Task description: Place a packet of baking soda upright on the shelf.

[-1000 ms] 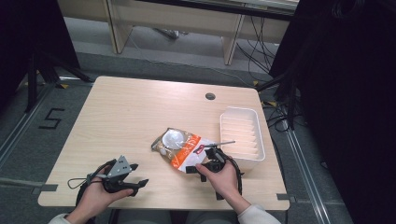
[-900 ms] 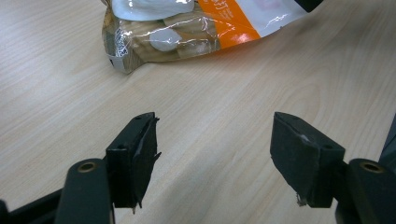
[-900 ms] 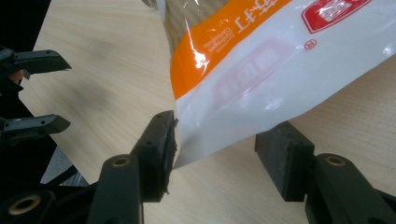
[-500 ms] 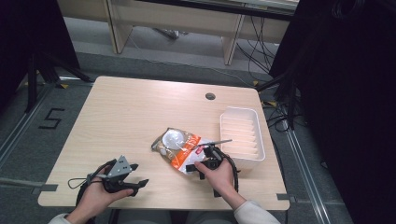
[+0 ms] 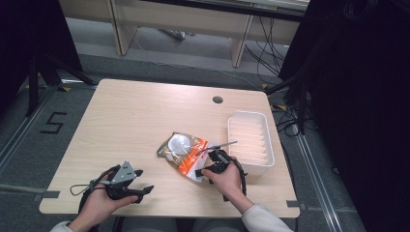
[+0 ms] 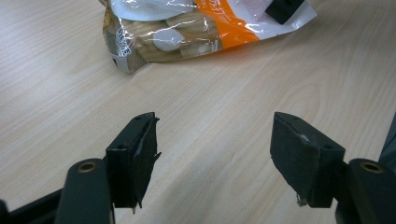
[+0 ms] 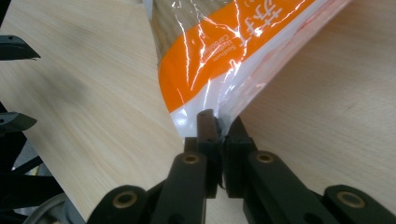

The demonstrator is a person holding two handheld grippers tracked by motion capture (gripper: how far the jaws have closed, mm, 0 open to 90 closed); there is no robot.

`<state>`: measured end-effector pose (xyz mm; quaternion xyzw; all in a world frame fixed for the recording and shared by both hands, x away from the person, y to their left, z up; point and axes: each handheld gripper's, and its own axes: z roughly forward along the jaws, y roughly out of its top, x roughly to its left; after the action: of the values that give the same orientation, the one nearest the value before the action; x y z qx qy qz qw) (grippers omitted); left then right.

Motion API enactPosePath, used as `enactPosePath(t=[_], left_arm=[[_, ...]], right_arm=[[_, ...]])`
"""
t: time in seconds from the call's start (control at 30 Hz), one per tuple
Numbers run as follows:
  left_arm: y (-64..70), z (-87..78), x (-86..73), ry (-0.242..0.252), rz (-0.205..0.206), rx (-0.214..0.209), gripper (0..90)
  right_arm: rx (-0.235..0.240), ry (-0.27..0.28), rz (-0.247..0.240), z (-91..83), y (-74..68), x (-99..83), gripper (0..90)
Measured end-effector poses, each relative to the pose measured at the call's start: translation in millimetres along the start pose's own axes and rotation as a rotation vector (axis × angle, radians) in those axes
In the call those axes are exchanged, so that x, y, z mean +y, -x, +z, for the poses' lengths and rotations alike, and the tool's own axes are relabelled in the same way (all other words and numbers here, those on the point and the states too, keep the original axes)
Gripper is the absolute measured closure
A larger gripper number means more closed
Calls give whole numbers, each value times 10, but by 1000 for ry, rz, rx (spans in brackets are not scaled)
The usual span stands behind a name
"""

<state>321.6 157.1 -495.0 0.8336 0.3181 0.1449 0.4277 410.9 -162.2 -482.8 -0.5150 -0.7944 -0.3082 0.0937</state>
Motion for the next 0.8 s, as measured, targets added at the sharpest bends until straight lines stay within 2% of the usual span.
enactPosePath(t=[0.03, 0.2, 0.23, 0.27, 0.33, 0.4, 0.43, 0.67, 0.77, 0.8], left_arm=[[0, -1, 0, 0, 0, 0, 313], [1, -1, -1, -1, -7, -1, 313], [1, -1, -2, -1, -9, -2, 313], [1, -2, -2, -1, -9, -2, 313], [0, -3, -2, 1, -5, 4, 313], [-10, -4, 2, 1, 9, 5, 313], [-10, -5, 2, 1, 10, 5, 313], [-8, -4, 1, 5, 10, 7, 314], [-9, -4, 2, 6, 10, 7, 314], [-9, -4, 1, 5, 10, 7, 314]], right_arm=[[-13, 1, -20, -11, 21, 11, 900], [-38, -7, -57, -106, 24, 78, 900], [-30, -19, -33, -131, -9, 97, 900], [-35, -4, -97, -142, 28, 124, 900], [-47, -1, -124, -206, 24, 178, 900], [-49, -17, -169, -277, 22, 252, 900], [-53, -31, -174, -315, 9, 282, 900], [-94, -98, -377, -614, -64, 553, 900], [-114, -146, -425, -730, -97, 650, 900], [-125, -156, -450, -823, -119, 722, 900]])
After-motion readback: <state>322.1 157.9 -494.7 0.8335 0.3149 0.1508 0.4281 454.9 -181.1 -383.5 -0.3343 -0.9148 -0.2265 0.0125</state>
